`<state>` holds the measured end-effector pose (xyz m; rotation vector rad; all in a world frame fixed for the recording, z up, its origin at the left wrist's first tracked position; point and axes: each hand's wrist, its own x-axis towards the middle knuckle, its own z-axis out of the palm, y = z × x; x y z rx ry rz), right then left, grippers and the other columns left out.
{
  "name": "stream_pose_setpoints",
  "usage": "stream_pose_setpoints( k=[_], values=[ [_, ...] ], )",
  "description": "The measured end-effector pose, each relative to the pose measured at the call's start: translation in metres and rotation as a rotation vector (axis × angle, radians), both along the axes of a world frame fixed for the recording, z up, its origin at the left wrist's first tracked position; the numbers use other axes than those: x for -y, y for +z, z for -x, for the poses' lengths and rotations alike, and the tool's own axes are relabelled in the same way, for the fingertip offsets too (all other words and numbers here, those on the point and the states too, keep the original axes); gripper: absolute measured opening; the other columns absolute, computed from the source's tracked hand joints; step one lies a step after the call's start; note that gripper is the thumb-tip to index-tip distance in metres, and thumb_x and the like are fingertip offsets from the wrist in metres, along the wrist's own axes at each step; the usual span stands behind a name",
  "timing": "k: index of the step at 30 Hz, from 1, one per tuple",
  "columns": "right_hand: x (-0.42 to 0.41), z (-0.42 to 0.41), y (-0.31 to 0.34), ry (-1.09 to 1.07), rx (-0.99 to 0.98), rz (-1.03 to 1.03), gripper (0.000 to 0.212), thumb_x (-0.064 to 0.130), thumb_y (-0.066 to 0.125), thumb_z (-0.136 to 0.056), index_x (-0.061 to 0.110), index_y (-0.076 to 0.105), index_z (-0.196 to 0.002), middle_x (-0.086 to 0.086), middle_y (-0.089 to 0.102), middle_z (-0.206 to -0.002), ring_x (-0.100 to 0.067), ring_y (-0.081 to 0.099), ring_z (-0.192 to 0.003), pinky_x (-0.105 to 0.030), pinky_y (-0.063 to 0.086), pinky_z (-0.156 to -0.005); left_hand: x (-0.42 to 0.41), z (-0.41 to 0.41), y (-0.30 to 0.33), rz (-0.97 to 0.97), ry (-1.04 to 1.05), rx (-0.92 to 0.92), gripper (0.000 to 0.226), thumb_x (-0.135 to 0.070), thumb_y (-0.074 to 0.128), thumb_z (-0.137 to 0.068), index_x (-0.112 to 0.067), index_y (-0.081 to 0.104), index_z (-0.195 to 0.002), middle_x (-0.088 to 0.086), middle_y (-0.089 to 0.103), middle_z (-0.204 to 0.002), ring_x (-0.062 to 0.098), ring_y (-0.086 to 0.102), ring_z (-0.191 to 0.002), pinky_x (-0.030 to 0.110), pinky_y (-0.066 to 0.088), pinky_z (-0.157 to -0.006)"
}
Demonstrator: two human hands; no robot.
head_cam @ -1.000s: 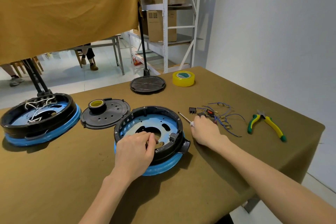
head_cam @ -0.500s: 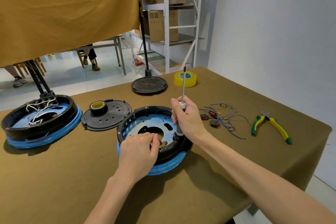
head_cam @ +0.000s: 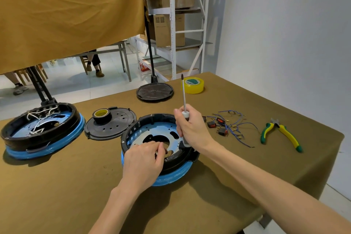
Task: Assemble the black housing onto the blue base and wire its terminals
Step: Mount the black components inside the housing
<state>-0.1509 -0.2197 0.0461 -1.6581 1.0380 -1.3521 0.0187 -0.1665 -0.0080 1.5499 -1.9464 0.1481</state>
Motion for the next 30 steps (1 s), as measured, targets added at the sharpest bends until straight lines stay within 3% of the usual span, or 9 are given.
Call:
stream_pose_setpoints(
  k=[5, 8, 10, 13, 15, 17, 19, 22, 30],
  values=[
    [0.010, 0.043, -0.031, -0.208, -0.229, -0.203, 0.026, 0.043, 0.056, -0.102, 0.020, 0.045, -0.105, 0.002, 0.054, -0.071, -0.009, 0.045, -0.049, -0.023, 0.039, -0.046, -0.001, 0.001, 0.001, -0.017, 0.011, 0.015, 0.064, -0.052, 0.016, -0.100, -0.031, 0.074, -0.082, -0.015, 0.066, -0.069, 0.004, 0.060, -0.063, 0.027, 0.050, -0.060],
    [0.012, 0.067, -0.053, -0.254, -0.426, -0.252, 0.017, 0.031, 0.053, -0.104, 0.021, 0.040, -0.110, 0.001, 0.061, -0.085, -0.009, 0.052, -0.058, -0.016, 0.040, -0.047, 0.000, 0.001, 0.001, -0.017, 0.009, 0.015, 0.063, -0.052, 0.017, -0.100, -0.032, 0.075, -0.083, -0.017, 0.065, -0.069, 0.002, 0.059, -0.063, 0.025, 0.050, -0.058],
    [0.011, 0.076, -0.064, -0.278, -0.659, -0.210, 0.017, 0.024, 0.054, -0.103, 0.023, 0.041, -0.113, 0.000, 0.061, -0.097, -0.011, 0.059, -0.071, -0.020, 0.045, -0.054, 0.001, 0.001, 0.001, -0.019, 0.013, 0.019, 0.061, -0.051, 0.020, -0.100, -0.032, 0.075, -0.083, -0.017, 0.065, -0.069, 0.002, 0.059, -0.063, 0.024, 0.050, -0.058],
    [0.013, 0.082, -0.071, -0.336, -0.961, -0.138, 0.028, 0.033, 0.061, -0.099, 0.021, 0.048, -0.121, 0.000, 0.061, -0.112, -0.019, 0.061, -0.095, -0.035, 0.052, -0.078, 0.002, 0.001, 0.001, -0.031, 0.013, 0.021, 0.060, -0.051, 0.021, -0.100, -0.031, 0.075, -0.083, -0.016, 0.065, -0.069, 0.003, 0.060, -0.063, 0.025, 0.052, -0.059],
    [0.020, 0.084, -0.068, -0.362, -0.890, -0.158, 0.034, 0.044, 0.060, -0.098, 0.020, 0.055, -0.121, 0.000, 0.057, -0.116, -0.020, 0.057, -0.104, -0.039, 0.050, -0.092, 0.003, 0.000, 0.002, -0.052, 0.017, 0.031, 0.063, -0.054, 0.017, -0.099, -0.032, 0.074, -0.083, -0.015, 0.065, -0.070, 0.004, 0.061, -0.065, 0.026, 0.053, -0.060],
    [0.030, 0.090, -0.064, -0.468, -0.835, -0.086, 0.030, 0.042, 0.055, -0.101, 0.017, 0.061, -0.117, -0.003, 0.058, -0.115, -0.022, 0.057, -0.106, -0.038, 0.048, -0.093, 0.005, -0.001, 0.001, -0.071, 0.017, 0.049, 0.063, -0.054, 0.016, -0.098, -0.033, 0.073, -0.083, -0.016, 0.065, -0.070, 0.004, 0.061, -0.066, 0.027, 0.053, -0.060],
    [0.044, 0.096, -0.061, -0.556, -0.982, -0.022, 0.031, 0.036, 0.050, -0.104, 0.012, 0.063, -0.118, -0.010, 0.060, -0.118, -0.029, 0.057, -0.110, -0.041, 0.046, -0.094, 0.009, -0.001, 0.002, -0.084, 0.015, 0.071, 0.058, -0.051, 0.020, -0.102, -0.033, 0.072, -0.085, -0.016, 0.065, -0.071, 0.004, 0.061, -0.067, 0.027, 0.053, -0.061],
    [0.063, 0.100, -0.057, -0.524, -1.199, -0.134, 0.041, 0.042, 0.044, -0.106, 0.008, 0.064, -0.116, -0.016, 0.059, -0.123, -0.037, 0.055, -0.117, -0.045, 0.044, -0.100, 0.012, 0.001, 0.003, -0.101, 0.013, 0.082, 0.051, -0.048, 0.026, -0.104, -0.033, 0.072, -0.086, -0.014, 0.065, -0.071, 0.004, 0.061, -0.068, 0.028, 0.053, -0.062],
    [0.077, 0.097, -0.047, -0.476, -1.150, -0.205, 0.023, 0.030, 0.060, -0.101, 0.010, 0.049, -0.105, -0.017, 0.065, -0.115, -0.038, 0.057, -0.111, -0.044, 0.046, -0.090, 0.012, 0.003, 0.003, -0.108, 0.026, 0.045, 0.062, -0.054, 0.016, -0.098, -0.030, 0.071, -0.082, -0.011, 0.065, -0.068, 0.007, 0.060, -0.064, 0.031, 0.053, -0.060]
  ],
)
